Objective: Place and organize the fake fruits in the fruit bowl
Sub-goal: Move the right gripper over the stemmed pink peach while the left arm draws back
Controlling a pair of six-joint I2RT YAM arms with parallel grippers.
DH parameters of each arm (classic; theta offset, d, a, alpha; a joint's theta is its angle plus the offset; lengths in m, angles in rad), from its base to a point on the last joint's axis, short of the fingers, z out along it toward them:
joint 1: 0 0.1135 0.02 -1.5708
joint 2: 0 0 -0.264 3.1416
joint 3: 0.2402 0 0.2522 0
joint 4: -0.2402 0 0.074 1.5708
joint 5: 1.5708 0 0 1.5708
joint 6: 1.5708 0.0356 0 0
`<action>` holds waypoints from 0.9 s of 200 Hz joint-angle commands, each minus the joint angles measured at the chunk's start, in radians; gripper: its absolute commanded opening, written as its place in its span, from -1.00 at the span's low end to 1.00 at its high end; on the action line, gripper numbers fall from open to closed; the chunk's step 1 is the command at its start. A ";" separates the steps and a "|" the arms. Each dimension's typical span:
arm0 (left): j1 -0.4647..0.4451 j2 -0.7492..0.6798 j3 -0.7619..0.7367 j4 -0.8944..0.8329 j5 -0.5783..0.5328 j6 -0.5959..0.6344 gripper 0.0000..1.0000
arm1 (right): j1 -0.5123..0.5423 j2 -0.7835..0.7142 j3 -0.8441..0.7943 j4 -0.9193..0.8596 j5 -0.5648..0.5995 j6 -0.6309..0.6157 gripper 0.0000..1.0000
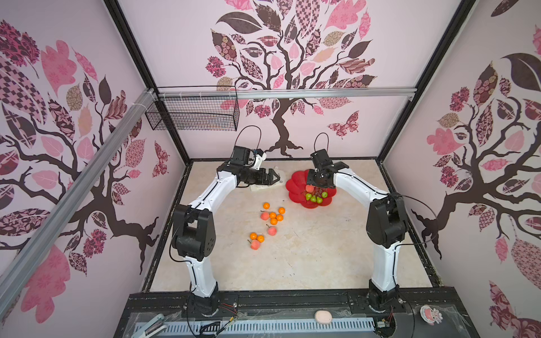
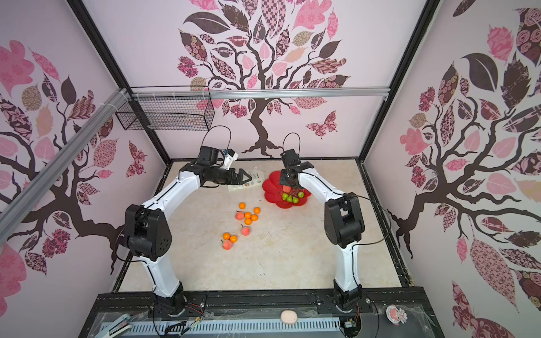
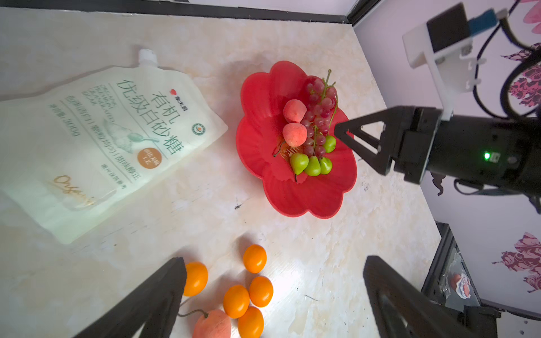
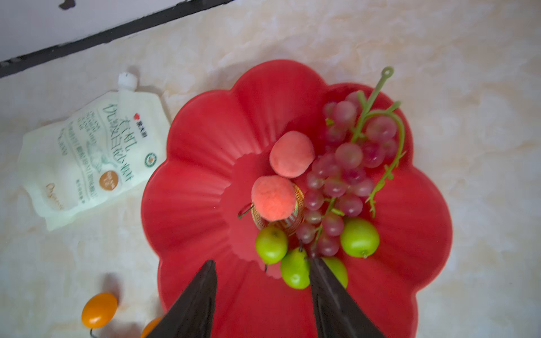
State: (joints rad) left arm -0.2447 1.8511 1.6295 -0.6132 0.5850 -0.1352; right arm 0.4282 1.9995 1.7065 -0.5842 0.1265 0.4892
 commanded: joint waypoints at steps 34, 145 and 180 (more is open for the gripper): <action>0.136 -0.081 0.033 -0.021 0.130 0.088 0.97 | 0.177 -0.103 -0.071 -0.014 -0.015 0.008 0.09; 0.220 -0.237 -0.195 0.095 0.311 0.298 0.97 | 0.429 -0.165 -0.305 0.051 -0.118 0.195 0.12; 0.220 -0.307 -0.266 -0.030 0.438 0.675 0.97 | 0.448 -0.180 -0.333 0.081 -0.143 0.217 0.15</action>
State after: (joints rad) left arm -0.0257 1.6035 1.4269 -0.5426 0.9070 0.2169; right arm 0.8574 1.8984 1.3781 -0.5415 0.0086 0.6662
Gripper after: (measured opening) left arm 0.985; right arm 0.570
